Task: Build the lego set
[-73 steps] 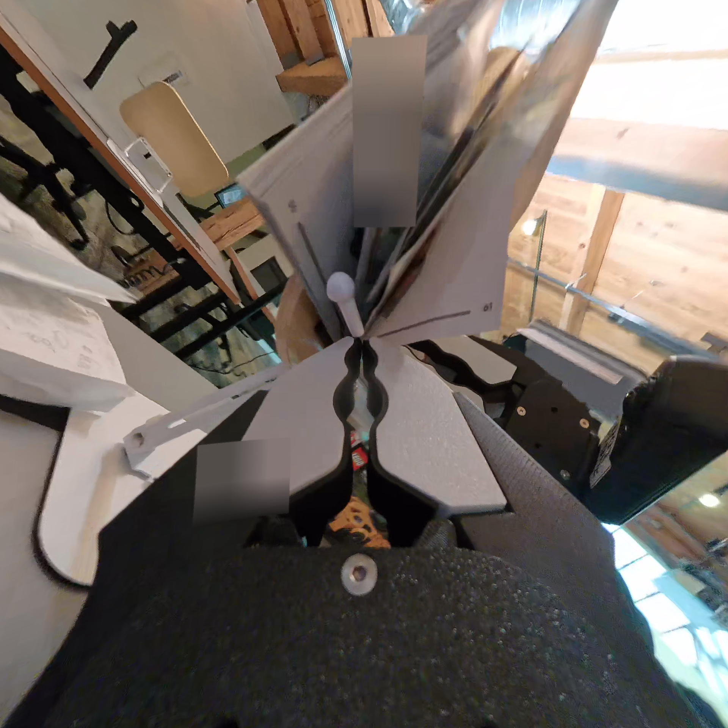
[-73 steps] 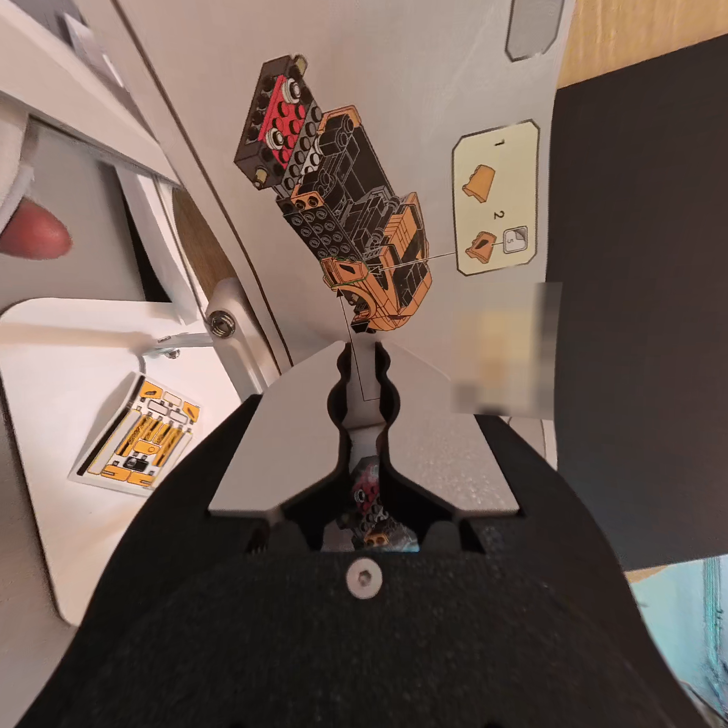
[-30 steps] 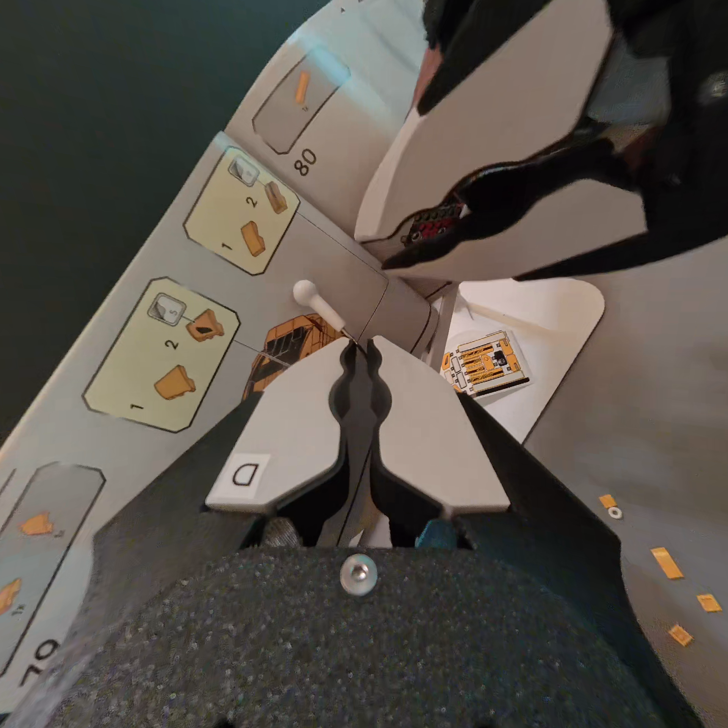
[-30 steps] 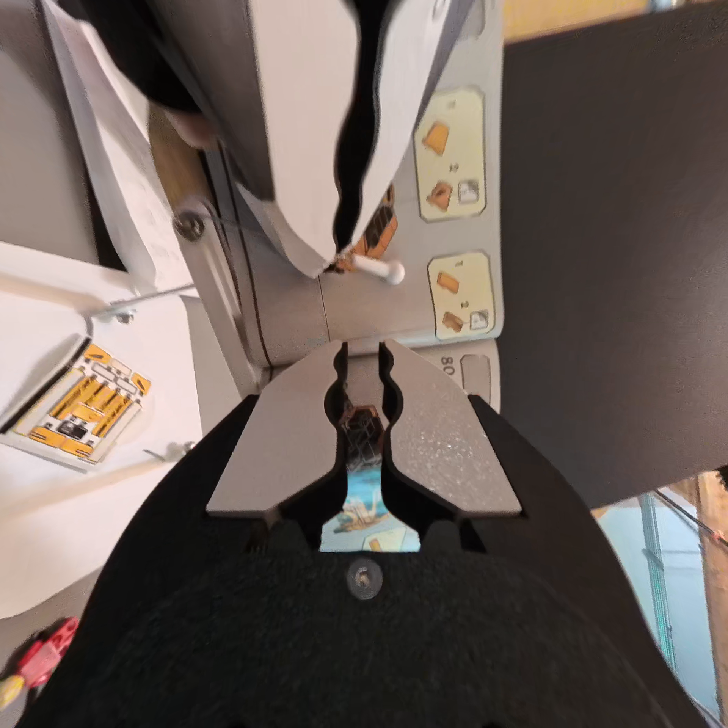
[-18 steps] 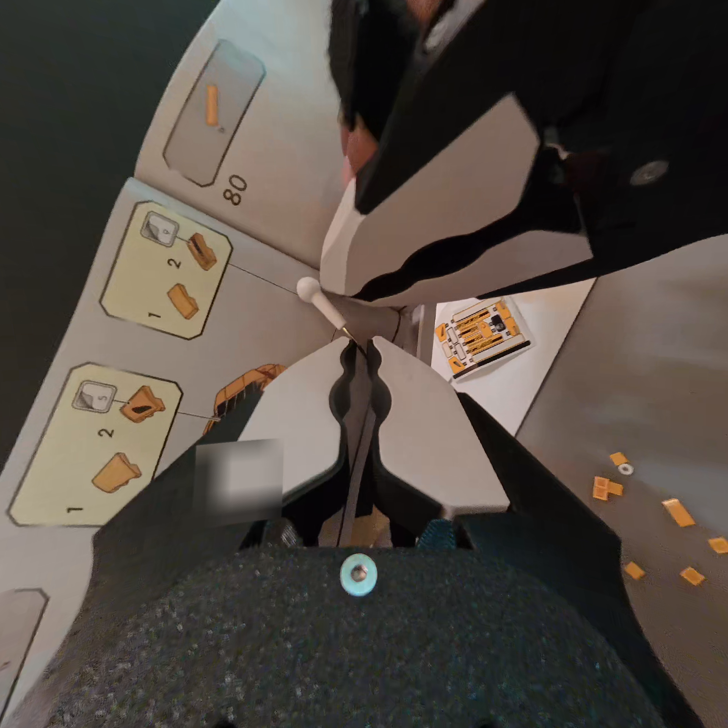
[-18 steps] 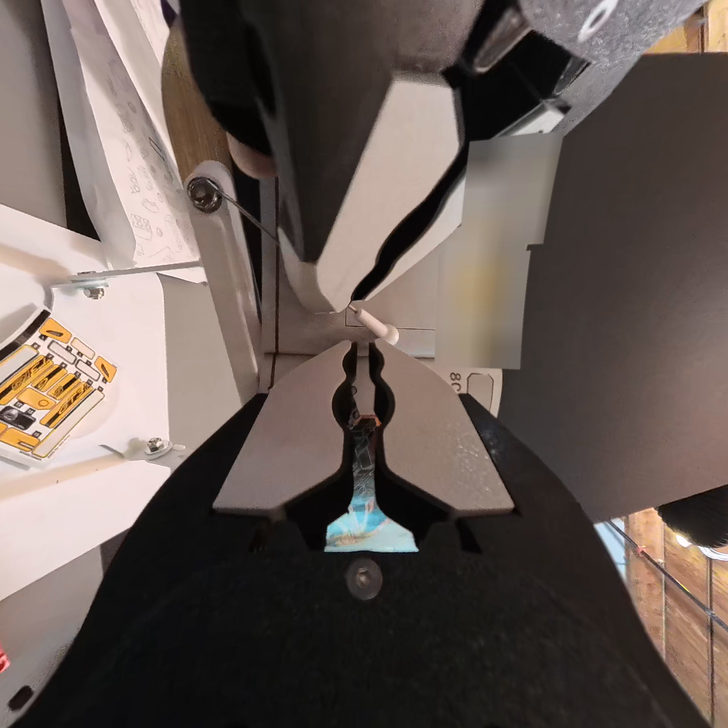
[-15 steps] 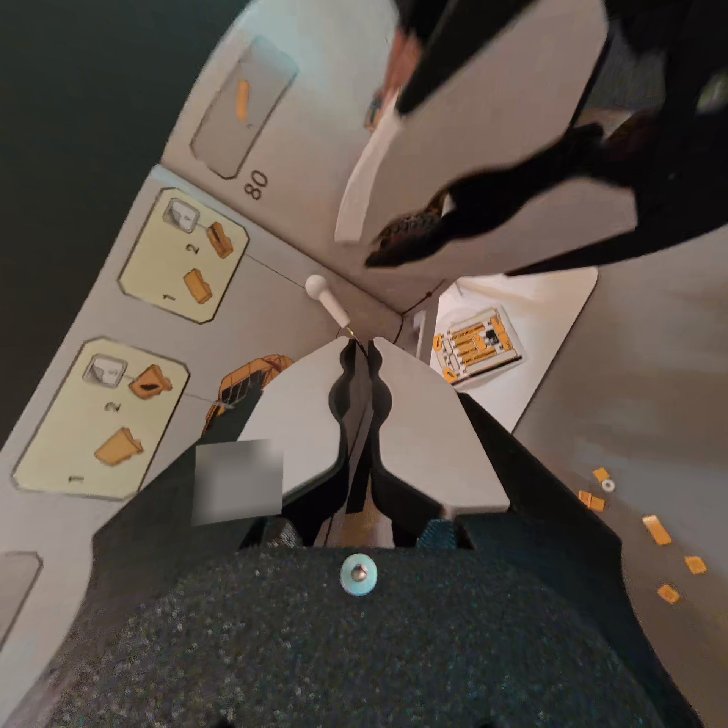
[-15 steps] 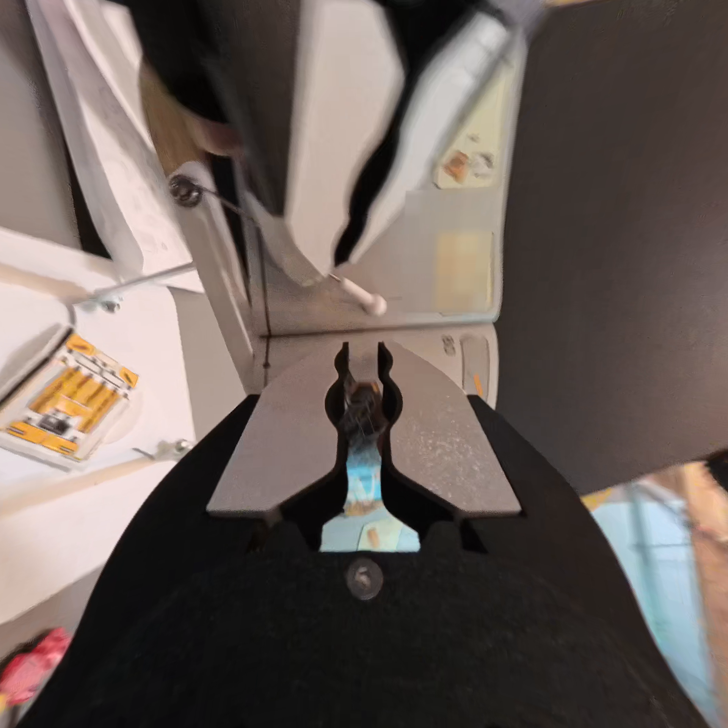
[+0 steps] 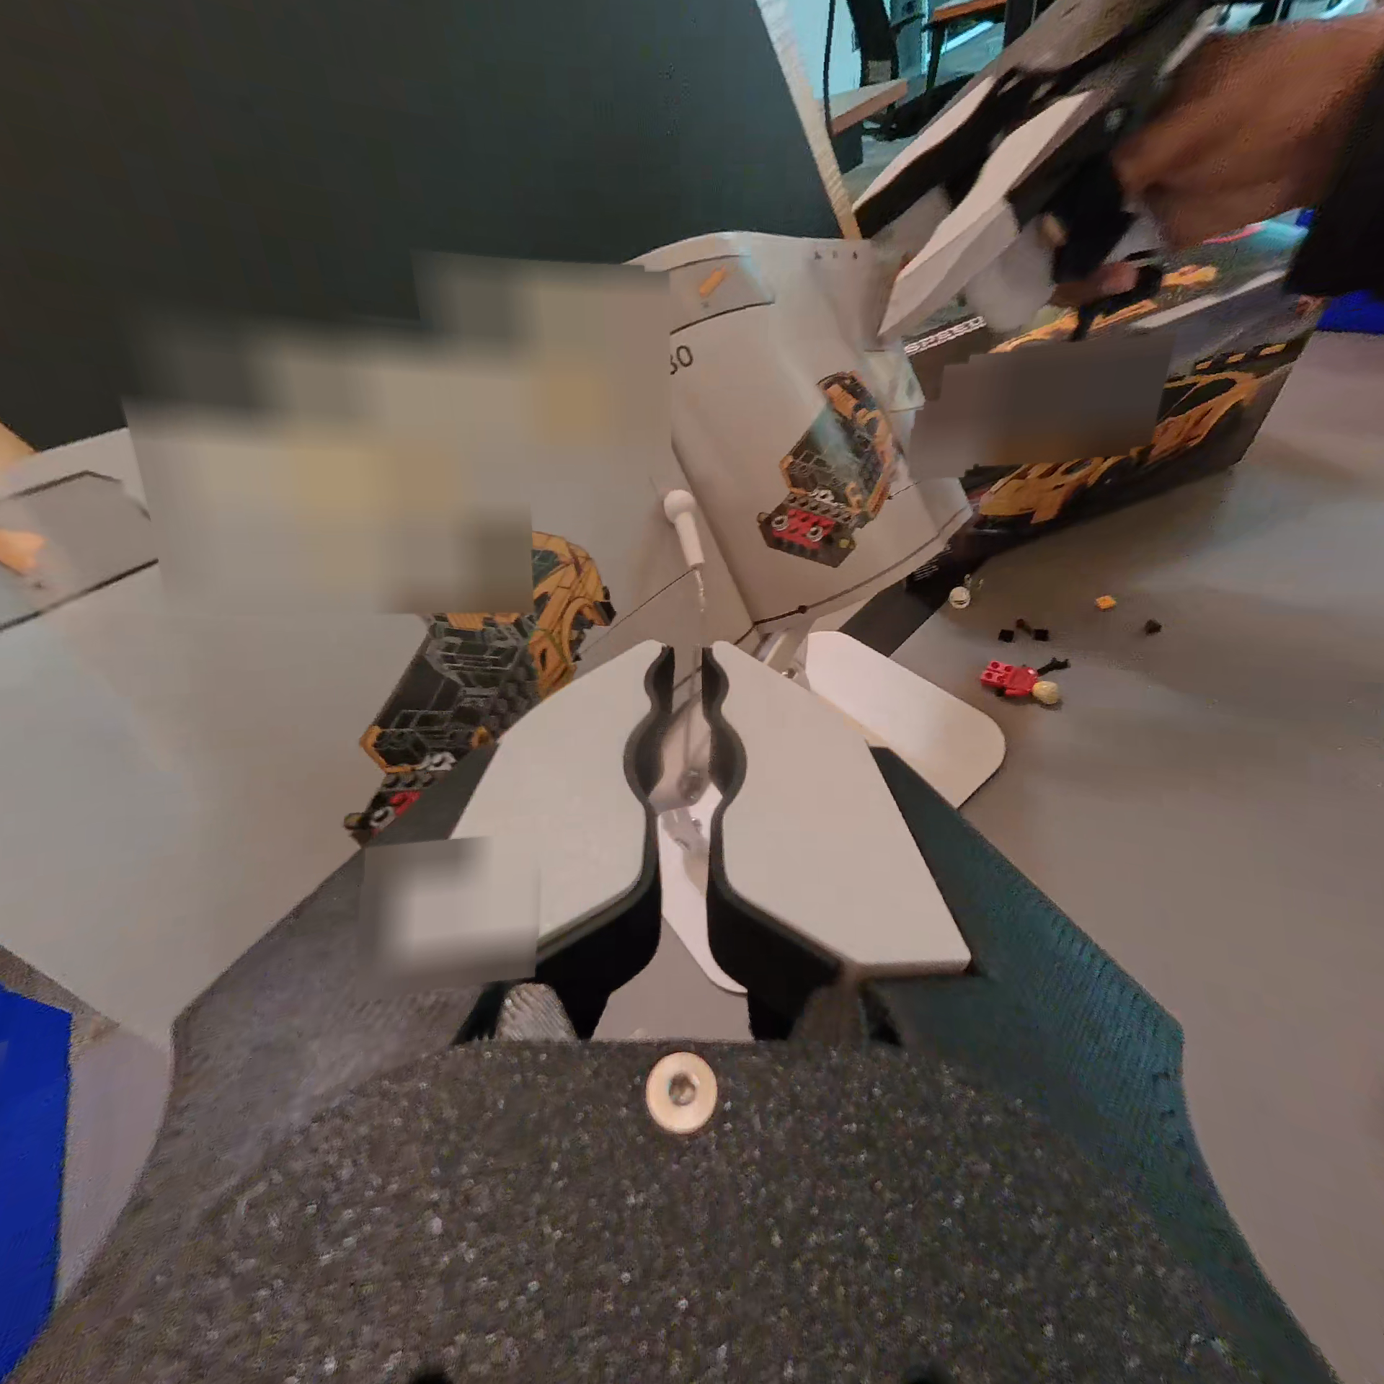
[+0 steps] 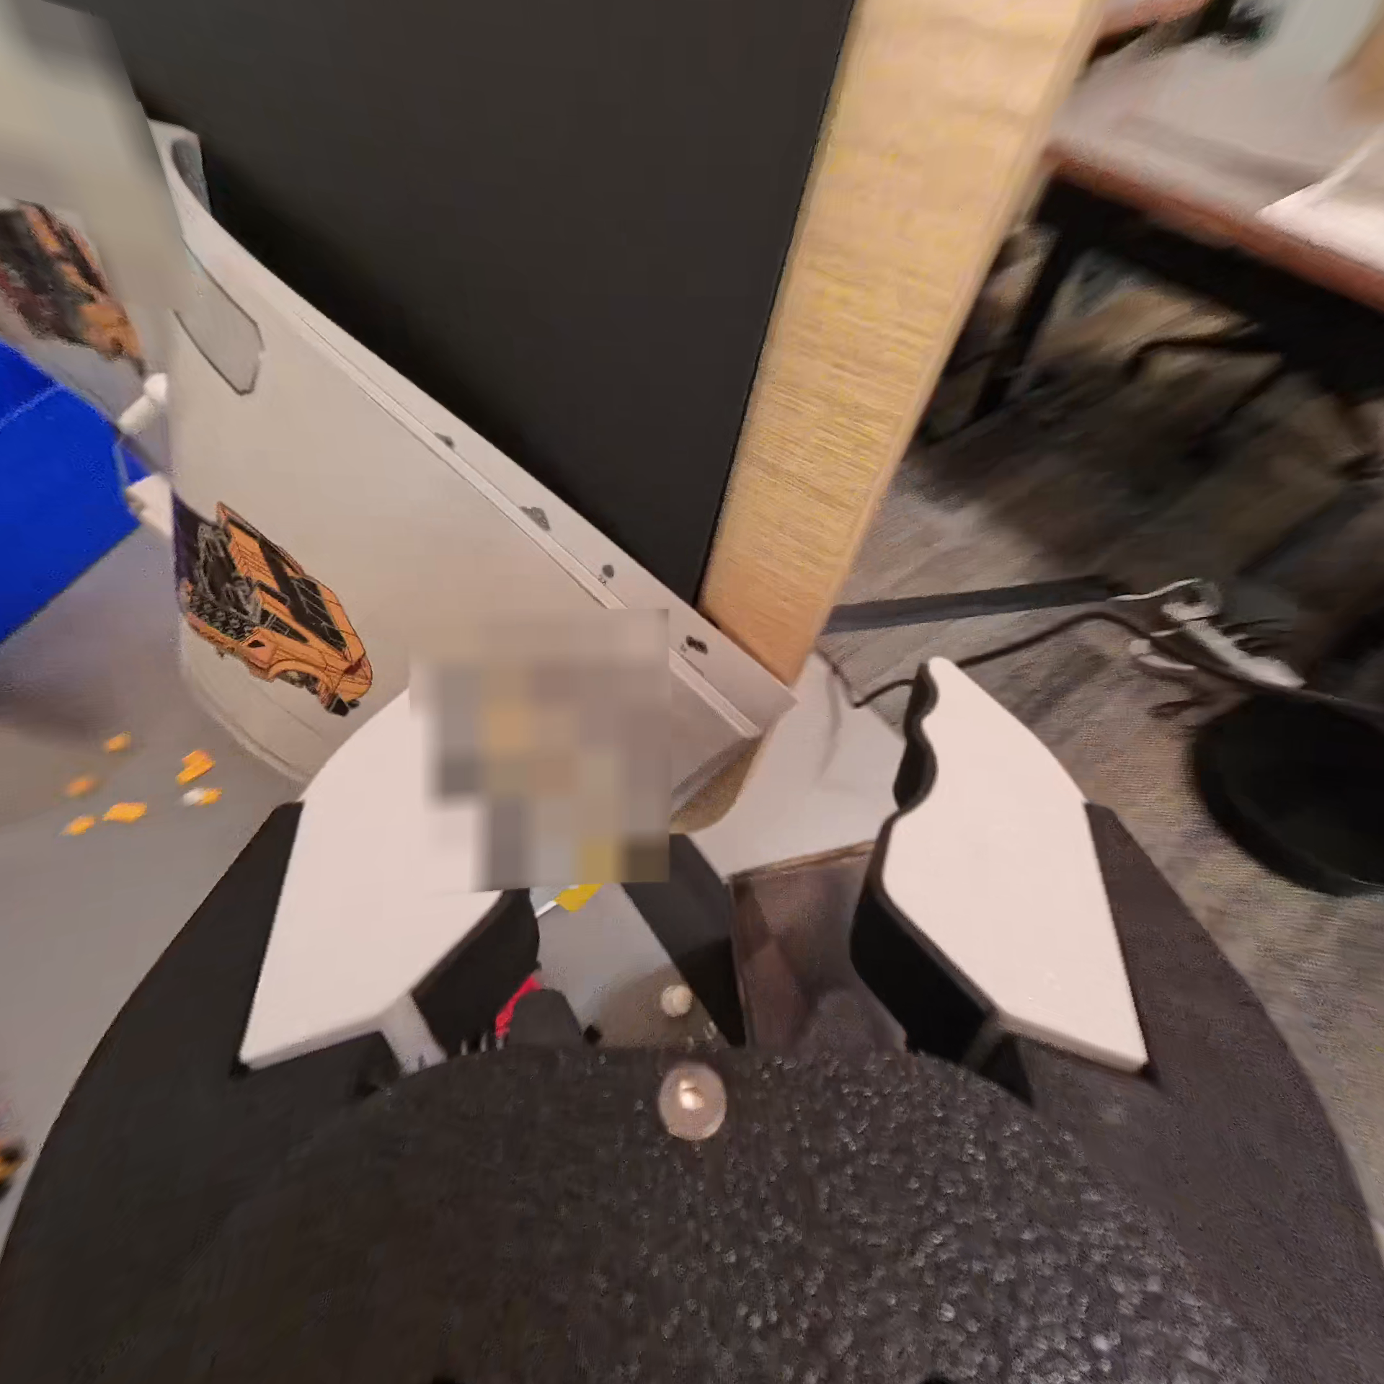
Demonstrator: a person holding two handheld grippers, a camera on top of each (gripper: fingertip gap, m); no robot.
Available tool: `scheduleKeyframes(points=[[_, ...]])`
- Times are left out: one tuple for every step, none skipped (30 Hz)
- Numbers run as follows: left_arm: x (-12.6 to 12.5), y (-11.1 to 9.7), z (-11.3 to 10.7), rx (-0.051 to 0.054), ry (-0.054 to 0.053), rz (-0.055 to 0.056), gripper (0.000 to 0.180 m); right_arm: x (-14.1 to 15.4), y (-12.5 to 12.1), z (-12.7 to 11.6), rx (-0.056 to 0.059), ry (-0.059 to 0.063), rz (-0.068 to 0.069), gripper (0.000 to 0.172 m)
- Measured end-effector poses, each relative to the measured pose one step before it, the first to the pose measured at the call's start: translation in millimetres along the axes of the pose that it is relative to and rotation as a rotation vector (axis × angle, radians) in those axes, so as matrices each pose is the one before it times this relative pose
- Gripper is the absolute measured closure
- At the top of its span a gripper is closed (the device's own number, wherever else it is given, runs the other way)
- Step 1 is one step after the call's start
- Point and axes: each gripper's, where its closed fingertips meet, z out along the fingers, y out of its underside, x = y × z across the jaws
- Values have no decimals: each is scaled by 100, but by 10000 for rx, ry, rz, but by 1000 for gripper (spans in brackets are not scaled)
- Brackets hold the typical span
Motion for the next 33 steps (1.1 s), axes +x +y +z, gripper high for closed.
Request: scheduleKeyframes(points=[[461,-46,-59,57,91,-77,173,-240,177,760,-242,-652,124,67],[498,44,17,14,135,-92,173,-420,64,582,-105,-661,120,79],[388,194,62,-69,85,-42,173,-445,41,302,-29,-507,117,94],[277,254,57,-99,32,50,173,209,-126,-133,146,-5,45,104],[224,228,15,-67,9,99,173,-165,68,-400,145,-234,286,113],[213,186,12,-48,33,96,173,-452,109,-552,227,-321,313,121],[202,182,31,-66,54,68,173,-531,399,-609,49,-119,142,125],[196,131,91,-44,72,40,173,-635,487,-582,23,67,-102,129],[175,65,159,-14,76,18,173,-782,441,-548,43,221,-174,133],[211,48,217,-20,89,1,173,-863,500,-543,7,277,-309,137],[178,7,258,-23,47,6,173,-1024,436,-561,39,173,-383,139],[163,-59,296,5,20,32,173,-766,238,-449,70,264,-281,141],[239,-129,367,23,64,21,173,-368,-35,-303,117,382,-119,141],[240,-158,455,10,71,-18,173,-40,-109,-166,49,425,3,140],[244,-155,501,6,88,-61,173,71,-108,-73,8,347,43,139],[321,-73,532,-39,152,-132,172,67,-41,-54,-48,250,-1,137],[384,-3,508,-49,174,-183,171,29,-74,-179,5,212,14,135],[368,111,489,-76,149,-176,171,80,-138,-395,111,263,146,134],[223,300,480,-135,40,-156,171,75,-115,-634,208,293,303,131],[138,472,510,-225,13,-181,171,-197,-52,-810,340,140,366,128],[274,530,531,-235,137,-211,170,-312,276,-786,300,108,420,126],[287,402,525,-144,177,-248,169,-420,766,-583,155,44,472,123],[160,182,491,-7,126,-243,168,-602,1252,-272,11,-74,550,121],[113,-34,452,94,117,-219,168,-667,1696,114,-161,-164,563,118],[152,-123,474,82,165,-245,168,-569,1836,465,-219,-173,503,114],[160,-108,508,24,175,-291,167,-508,1548,697,-90,-229,409,109],[209,-135,481,10,185,-261,167,-482,1063,808,78,-319,371,108],[225,-193,416,31,162,-203,167,-553,473,690,230,-447,343,109],[179,-180,347,10,96,-156,168,-27,-258,442,431,-149,348,109],[253,-197,280,21,118,-83,171,304,-698,114,419,22,226,118],[273,-270,203,90,109,-63,171,140,-842,-114,259,-81,159,133],[215,-266,153,72,57,-23,171,145,-879,-259,159,-8,122,142],[176,-259,133,50,30,62,171,326,-869,-374,119,222,-7,149]])
